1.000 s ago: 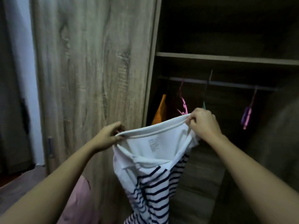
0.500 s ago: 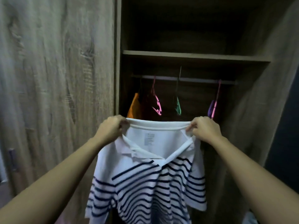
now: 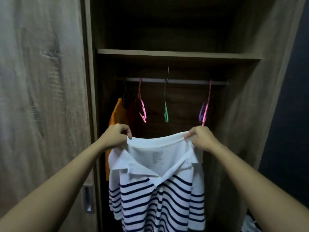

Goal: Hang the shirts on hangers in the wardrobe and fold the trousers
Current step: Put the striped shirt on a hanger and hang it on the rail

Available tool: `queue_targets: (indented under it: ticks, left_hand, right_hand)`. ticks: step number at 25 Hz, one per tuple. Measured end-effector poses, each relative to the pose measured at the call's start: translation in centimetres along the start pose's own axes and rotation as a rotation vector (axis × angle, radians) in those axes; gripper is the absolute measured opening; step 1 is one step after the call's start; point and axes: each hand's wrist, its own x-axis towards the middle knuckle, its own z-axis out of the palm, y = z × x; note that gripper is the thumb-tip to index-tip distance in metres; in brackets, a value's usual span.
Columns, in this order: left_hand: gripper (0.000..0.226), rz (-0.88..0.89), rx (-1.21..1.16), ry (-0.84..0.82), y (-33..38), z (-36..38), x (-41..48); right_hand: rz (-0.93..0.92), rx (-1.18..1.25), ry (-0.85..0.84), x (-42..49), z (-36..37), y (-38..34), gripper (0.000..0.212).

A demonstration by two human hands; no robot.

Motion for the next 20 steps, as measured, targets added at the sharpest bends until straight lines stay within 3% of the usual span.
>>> queue_targets:
  ticks: [2, 7, 13, 16, 20]
  left_hand:
    - [0.006, 0.026, 0.009, -0.026, -0.1, 0.8, 1.2]
    - [0.030, -0.152, -0.308, 0.293, 0.7, 3.5, 6.1]
    - [0.064, -0.408, -0.581, 0.332, 2.6, 4.4, 14.4]
    - [0.072, -0.484, -0.599, 0.334, 2.7, 5.0, 17.7]
    - [0.062, -0.468, -0.517, 0.381, 3.2, 5.2, 19.6]
  right_hand:
    - [-0.050, 0.024, -0.031, 1.0, 0.3, -0.4, 0.033]
    - [-0.175, -0.027, -0.087, 2.6, 1.9, -1.8, 0.036]
    - [-0.289, -0.143, -0.057, 4.1, 1.7, -1.1, 0.035]
    - [-0.308, -0.149, -0.029, 4.3, 0.6, -0.4, 0.035]
    - [-0.309, -0.178, 0.008, 4.5, -0.5, 0.9, 0.037]
